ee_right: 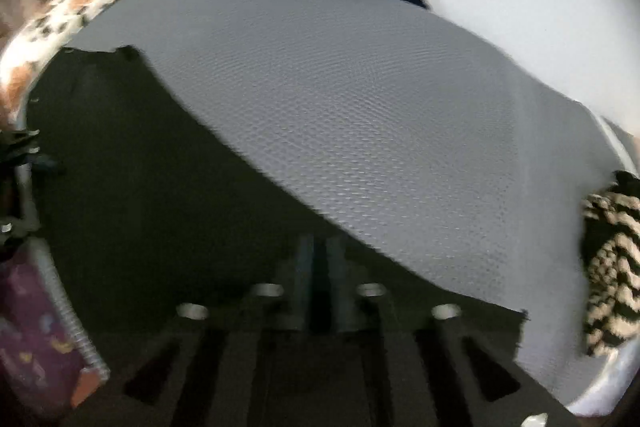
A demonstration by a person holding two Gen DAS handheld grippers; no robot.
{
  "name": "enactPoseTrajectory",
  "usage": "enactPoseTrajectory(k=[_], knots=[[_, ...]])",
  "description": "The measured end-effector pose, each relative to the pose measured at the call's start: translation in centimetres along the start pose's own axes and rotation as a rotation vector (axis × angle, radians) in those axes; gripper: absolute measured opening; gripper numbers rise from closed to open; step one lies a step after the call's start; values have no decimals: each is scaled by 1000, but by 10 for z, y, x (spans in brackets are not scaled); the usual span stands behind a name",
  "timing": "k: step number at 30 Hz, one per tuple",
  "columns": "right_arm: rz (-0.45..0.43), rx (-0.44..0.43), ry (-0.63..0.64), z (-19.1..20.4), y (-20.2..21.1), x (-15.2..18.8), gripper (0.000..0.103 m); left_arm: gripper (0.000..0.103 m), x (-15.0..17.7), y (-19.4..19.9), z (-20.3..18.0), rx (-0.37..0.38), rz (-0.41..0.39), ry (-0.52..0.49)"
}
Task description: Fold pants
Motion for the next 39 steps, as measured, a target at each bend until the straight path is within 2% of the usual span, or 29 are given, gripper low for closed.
enactPoseTrajectory(k=[1,2,4,7,10,12,16,18,20,25,30,33,34,35,36,38,39], knots=[[0,55,56,1,-1,0,58,70,0,0,1,-1,-1,-2],[10,81,93,1,-4,1,56,70,0,0,1,-2,0,-2],[71,53,115,2,-13,5,56,70,-1,-1,2,-1,4,2],[143,-26,153,15,-16,8,35,71,-1,-1,2,-1,9,11],[167,-22,199,22,-16,8,33,71,-2,-2,2,-1,16,6],[178,-29,170,20,-17,5,25,71,-3,-3,1,-6,21,-5],[173,25,213,36,-14,9,12,72,-2,-1,0,-15,26,-11],[147,91,254,45,-10,11,9,72,-2,0,1,-17,26,-6],[108,131,251,38,-7,14,8,73,-1,0,2,-17,25,1],[-9,196,171,36,9,13,7,76,2,3,4,-26,21,11],[-43,223,102,30,-7,6,7,79,3,0,8,-26,24,32],[-54,190,47,9,-12,4,8,81,5,0,8,-19,30,30],[-69,220,13,-2,-14,2,6,81,6,0,7,-20,31,25],[-77,232,-16,-10,-14,-1,10,81,5,1,7,-20,31,22],[-98,176,-90,-20,-8,-2,12,81,5,1,6,-20,31,22],[-169,123,-227,-38,11,-1,31,81,4,2,9,-24,24,27],[-219,109,-275,-45,23,1,32,81,4,3,10,-24,20,33]])
Point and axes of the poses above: each gripper's, at about its wrist camera, not at the fingertips, and y roughly against the way its jaws point, z to its left, x to its underside, the point moved 6 cm from there along -y, roughly the way its jaws point, and after that the axes turned 14 degrees about -y, right-handed, at the moved point
